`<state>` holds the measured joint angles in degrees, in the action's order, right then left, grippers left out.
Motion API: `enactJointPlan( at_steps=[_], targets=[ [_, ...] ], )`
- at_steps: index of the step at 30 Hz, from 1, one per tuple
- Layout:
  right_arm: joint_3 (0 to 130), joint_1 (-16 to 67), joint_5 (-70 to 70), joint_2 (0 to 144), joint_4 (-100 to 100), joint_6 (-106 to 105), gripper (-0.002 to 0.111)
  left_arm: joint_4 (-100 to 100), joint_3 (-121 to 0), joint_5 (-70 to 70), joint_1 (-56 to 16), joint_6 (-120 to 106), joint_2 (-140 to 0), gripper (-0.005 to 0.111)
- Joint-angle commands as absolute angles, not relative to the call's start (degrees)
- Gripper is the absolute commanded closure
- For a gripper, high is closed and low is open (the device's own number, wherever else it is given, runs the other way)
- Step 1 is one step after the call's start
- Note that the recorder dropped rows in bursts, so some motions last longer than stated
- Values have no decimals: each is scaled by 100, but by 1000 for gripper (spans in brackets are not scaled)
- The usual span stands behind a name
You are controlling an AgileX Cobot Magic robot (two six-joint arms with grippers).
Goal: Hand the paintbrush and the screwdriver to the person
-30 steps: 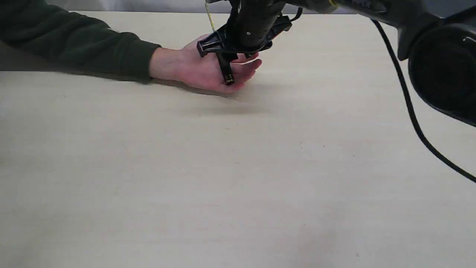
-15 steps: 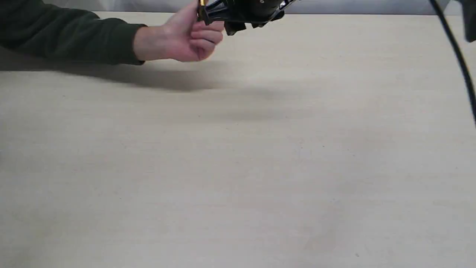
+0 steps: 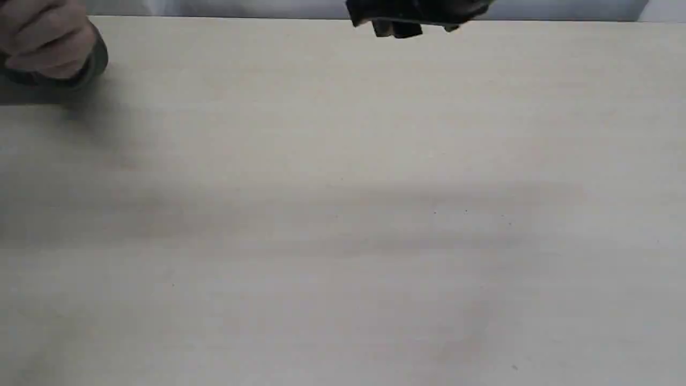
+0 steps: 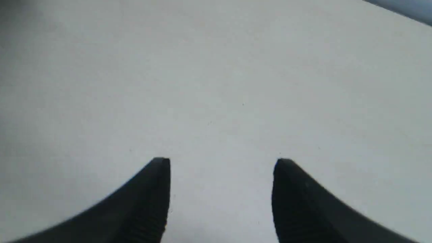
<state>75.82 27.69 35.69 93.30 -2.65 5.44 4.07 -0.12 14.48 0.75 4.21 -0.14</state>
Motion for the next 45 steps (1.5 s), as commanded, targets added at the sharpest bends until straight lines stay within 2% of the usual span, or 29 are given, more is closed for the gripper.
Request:
enactJointPlan(
  at_steps=[1,5,14,21,27,36,45],
  targets=[
    [6724,2732,3243,8570,-233,538,64,386,0,1432,64,432,0,107],
    [5868,2732,3279,7767,-193,538,80,386,0,1432,64,432,0,107],
    [3859,2746,2546,5855,318,538,104,398,0,1429,64,432,0,107],
    [2573,2746,1961,4221,686,530,104,398,0,1429,64,432,0,107],
    [2088,2746,1950,3072,1120,542,104,398,0,1429,64,432,0,107],
    [1364,2746,1688,1871,1376,542,104,398,0,1429,64,432,0,107],
    [566,2746,746,1003,1451,542,104,382,0,1431,64,432,0,107]
  ],
)
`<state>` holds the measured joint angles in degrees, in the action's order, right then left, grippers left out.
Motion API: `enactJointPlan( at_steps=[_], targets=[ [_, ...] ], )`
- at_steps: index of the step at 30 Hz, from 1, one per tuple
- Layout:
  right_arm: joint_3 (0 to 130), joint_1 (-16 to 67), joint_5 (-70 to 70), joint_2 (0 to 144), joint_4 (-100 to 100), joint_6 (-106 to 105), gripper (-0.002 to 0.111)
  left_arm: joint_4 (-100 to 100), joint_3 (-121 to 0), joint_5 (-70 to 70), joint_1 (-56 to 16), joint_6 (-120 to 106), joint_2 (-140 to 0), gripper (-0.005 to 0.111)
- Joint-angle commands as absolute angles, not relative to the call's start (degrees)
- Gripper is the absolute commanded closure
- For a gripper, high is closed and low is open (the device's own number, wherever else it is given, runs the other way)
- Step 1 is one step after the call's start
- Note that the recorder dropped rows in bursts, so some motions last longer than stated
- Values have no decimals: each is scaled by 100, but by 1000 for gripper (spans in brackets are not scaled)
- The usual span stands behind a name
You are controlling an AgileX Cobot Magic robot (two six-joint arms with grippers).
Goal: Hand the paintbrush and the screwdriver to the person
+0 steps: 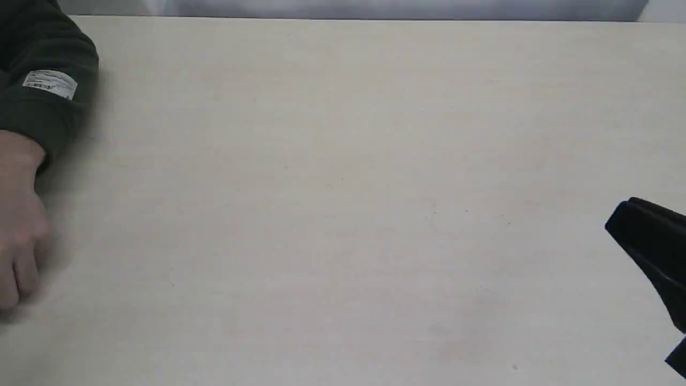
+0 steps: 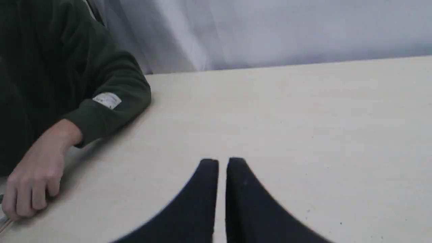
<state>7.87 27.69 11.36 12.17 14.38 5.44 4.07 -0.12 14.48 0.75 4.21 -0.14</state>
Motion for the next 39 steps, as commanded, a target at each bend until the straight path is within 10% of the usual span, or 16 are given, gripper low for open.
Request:
enactJointPlan(
  at_steps=[1,39],
  targets=[
    [466,2746,630,915,1451,542,104,382,0,1431,64,432,0,107],
    [0,2746,459,0,1413,-1138,104,404,0,1430,64,432,0,107]
  ],
)
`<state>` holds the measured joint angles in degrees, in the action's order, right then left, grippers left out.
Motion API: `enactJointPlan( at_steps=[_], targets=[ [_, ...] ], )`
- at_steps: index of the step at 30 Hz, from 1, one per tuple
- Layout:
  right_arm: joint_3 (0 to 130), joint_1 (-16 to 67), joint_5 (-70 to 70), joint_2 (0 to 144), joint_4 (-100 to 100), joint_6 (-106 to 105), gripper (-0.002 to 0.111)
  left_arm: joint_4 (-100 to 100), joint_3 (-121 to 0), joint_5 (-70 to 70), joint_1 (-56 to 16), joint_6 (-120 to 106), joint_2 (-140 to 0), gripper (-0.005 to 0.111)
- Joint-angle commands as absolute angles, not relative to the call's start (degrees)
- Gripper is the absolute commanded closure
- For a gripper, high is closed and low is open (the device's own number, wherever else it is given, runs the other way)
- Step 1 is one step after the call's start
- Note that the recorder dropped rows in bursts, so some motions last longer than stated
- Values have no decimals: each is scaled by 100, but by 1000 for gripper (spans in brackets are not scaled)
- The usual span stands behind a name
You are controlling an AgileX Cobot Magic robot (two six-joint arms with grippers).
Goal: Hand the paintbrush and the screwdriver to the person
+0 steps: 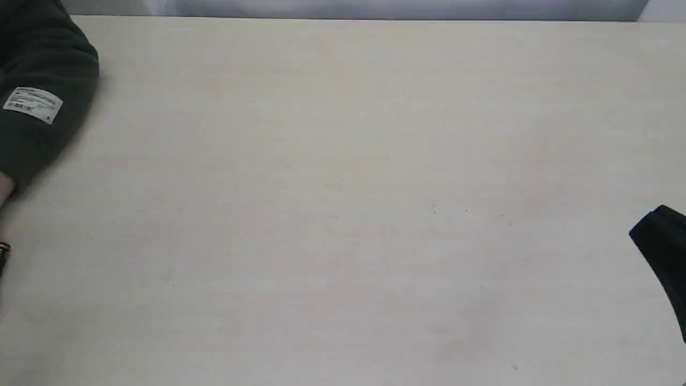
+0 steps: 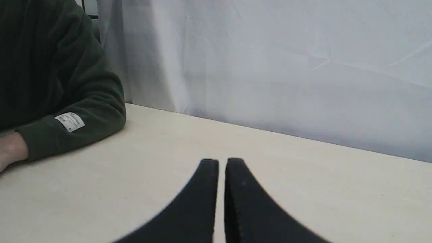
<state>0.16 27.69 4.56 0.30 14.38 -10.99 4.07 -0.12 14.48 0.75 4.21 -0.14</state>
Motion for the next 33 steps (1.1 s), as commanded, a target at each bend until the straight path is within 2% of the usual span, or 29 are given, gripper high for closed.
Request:
enactJointPlan(
  at_steps=[1,14,27,33],
  targets=[
    [0,2746,459,0,1413,-1138,104,404,0,1430,64,432,0,107],
    [0,2653,494,0,1413,-1408,104,386,0,1440,64,432,0,107],
    [0,380,991,0,1389,-2034,104,386,0,1440,64,432,0,107],
    [0,-268,1098,0,1389,-2034,104,397,0,1441,64,432,0,107]
  ],
)
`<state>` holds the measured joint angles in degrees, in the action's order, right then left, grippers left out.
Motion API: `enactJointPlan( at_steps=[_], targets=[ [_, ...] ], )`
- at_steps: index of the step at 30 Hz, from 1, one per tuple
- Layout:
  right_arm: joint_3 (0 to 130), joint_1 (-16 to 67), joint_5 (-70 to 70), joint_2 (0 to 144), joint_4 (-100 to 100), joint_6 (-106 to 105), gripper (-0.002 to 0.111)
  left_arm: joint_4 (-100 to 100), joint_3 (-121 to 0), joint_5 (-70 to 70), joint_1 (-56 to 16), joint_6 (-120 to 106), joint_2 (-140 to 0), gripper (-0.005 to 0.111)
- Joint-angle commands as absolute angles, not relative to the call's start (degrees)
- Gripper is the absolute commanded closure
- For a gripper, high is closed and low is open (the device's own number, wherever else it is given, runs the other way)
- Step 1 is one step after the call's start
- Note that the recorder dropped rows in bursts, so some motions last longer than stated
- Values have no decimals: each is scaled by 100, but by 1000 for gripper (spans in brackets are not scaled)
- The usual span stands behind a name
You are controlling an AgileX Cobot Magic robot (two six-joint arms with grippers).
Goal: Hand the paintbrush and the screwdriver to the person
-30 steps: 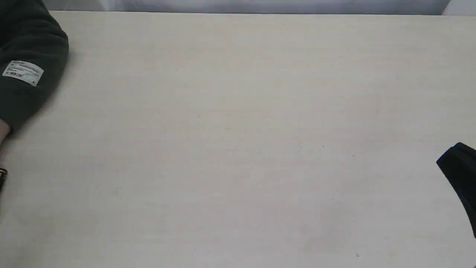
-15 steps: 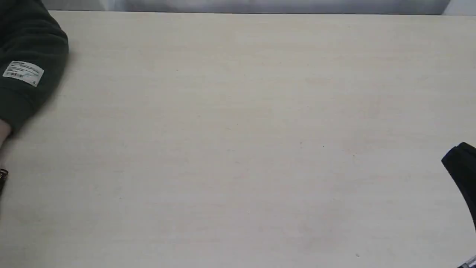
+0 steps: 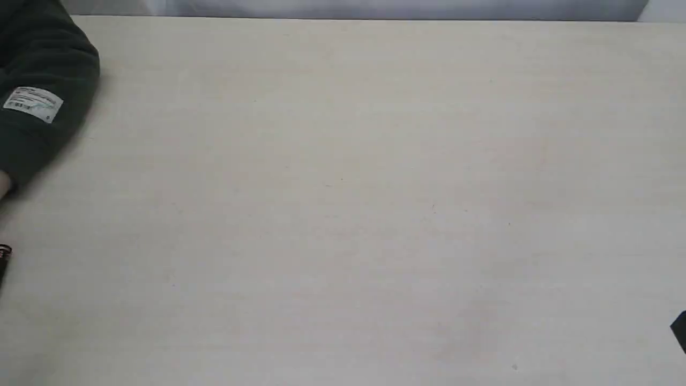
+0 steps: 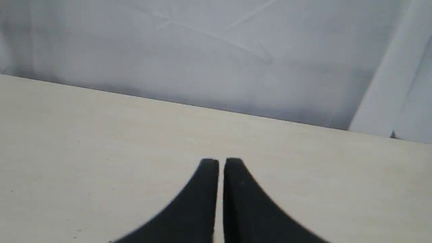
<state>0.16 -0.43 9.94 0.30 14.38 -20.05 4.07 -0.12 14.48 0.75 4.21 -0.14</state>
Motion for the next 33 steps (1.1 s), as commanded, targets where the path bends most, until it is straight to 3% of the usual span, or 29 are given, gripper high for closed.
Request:
enactJointPlan(
  at_steps=[1,25,33],
  targets=[
    [0,-352,1149,0,1389,-2034,104,397,0,1441,64,432,0,107],
    [0,-613,1269,0,1363,-1654,104,397,0,1429,64,432,0,107],
    [0,-586,1279,0,127,-80,104,397,0,1429,64,432,0,107]
  ],
)
